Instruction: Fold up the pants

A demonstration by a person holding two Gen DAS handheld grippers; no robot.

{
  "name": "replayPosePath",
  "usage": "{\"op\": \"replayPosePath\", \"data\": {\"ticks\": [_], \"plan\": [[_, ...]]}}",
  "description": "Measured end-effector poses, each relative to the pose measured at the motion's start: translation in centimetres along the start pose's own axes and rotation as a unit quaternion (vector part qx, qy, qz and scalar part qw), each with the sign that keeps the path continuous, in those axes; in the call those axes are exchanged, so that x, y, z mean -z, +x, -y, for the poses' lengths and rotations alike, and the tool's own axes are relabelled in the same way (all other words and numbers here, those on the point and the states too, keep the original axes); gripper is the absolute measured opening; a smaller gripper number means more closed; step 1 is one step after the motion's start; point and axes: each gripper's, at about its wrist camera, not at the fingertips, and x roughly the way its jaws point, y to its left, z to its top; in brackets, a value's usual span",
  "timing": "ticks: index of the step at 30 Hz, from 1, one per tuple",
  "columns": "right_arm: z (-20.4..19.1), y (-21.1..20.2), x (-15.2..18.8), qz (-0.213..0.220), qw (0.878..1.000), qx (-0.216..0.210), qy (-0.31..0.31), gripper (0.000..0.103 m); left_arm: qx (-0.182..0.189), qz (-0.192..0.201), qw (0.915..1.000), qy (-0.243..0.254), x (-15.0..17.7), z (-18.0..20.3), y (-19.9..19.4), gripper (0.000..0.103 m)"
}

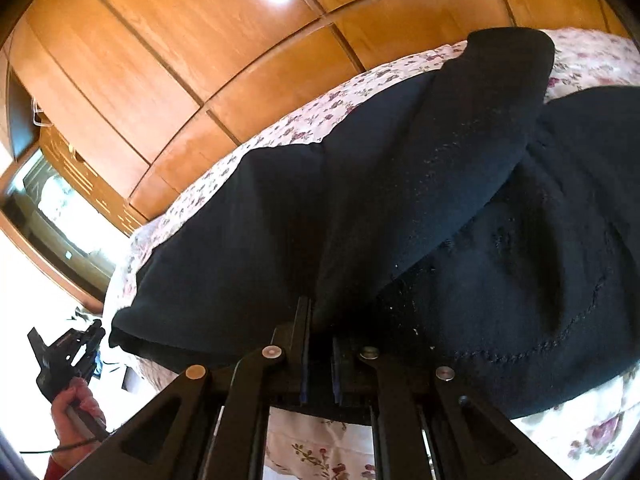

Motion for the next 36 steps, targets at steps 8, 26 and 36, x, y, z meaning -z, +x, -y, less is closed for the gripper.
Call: {"op": "replayPosePath", "data": {"ticks": [8,26,36], "plan": [[1.1,-3.6,-0.4,0.02,1.0,0.0,0.013,0.023,0.094,-0.079,0.9872,0.102,3.3,9.4,4.4,0.029],[5.3,-0.3,-21.2,0.081,0.976,0.199,0.019,0.061,0.166,-0.25,0.9294,0.214,13.6,16.7,9.0,0.029],[10.3,9.5,-24.3,-0.045,0.933,0.356,0.015,0.057,0.175,-0.24,0.927,0.229,13.9,16.5,8.7,0.029]]}}
